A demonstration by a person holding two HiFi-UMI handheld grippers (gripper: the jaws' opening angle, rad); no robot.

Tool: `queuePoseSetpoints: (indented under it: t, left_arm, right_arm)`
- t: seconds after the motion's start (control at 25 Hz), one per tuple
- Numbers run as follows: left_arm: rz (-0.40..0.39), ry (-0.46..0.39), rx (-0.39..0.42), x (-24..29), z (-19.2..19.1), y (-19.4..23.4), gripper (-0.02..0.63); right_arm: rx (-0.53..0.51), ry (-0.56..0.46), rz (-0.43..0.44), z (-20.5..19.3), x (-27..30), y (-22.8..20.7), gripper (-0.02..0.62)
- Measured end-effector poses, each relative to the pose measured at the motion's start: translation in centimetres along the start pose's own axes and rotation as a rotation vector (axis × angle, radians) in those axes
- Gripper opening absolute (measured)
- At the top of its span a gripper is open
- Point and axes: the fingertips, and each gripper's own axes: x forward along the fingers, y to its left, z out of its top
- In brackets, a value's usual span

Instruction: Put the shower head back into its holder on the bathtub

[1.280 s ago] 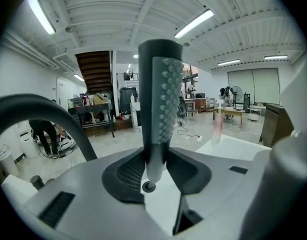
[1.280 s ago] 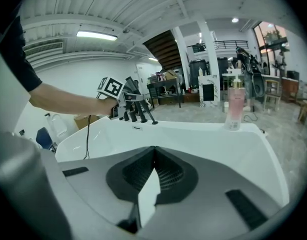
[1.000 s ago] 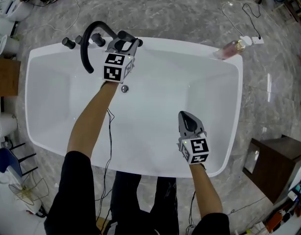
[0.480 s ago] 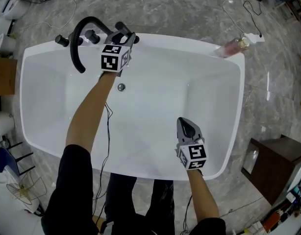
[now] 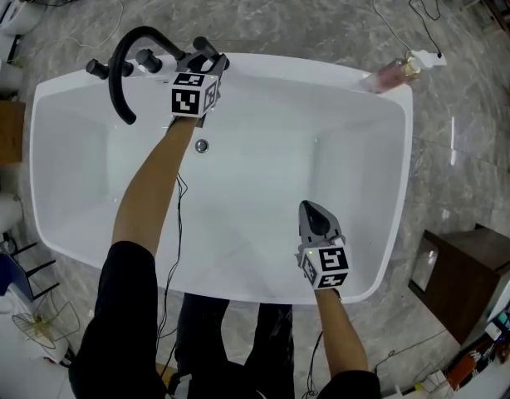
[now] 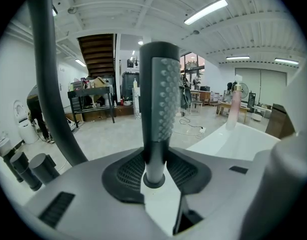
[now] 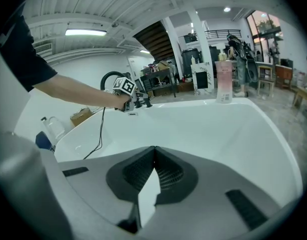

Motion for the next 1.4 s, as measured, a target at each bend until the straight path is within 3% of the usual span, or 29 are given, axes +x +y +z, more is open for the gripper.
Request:
queuePoseSetpoints:
  t: [0.36, 0.64, 0.84, 1.0, 1.16, 1.4]
  left_arm:
    - [0.002, 0.014, 0.03, 0.7, 0.3, 0.1, 0.152]
    - [0.004, 0.022, 0.009, -2.0, 0.2, -0.5, 0.166]
    - [0.017, 0.008, 0.019, -6.1, 0.7, -2.5, 0.155]
    - [0.021, -0.02, -0.005, -10.3, 1.6, -4.4, 0.058]
    - [0.007, -0.018, -0.084, -14.6, 2.2, -6.0, 0.043]
    - [-0.012, -0.057, -0.095, -21.6, 5.1, -8.4, 0.04]
  right_arm:
    - [0.022, 0.009, -0.008, -1.2, -0.2, -0.1, 0.005]
    - [0.071, -0.006, -0.023, -1.1, -1.1, -0.4, 0.005]
    - [0.067, -0.025, -0.024, 0.6, -2.4, -0.4, 0.005]
    - [0.04, -0.05, -0.013, 2.8, -3.0, 0.6, 0.005]
    - [0.061, -0.091, -0.019, 5.7, -3.6, 1.9, 0.005]
    - [0.055, -0.156, -0.022, 10.2, -6.1, 3.5, 0.005]
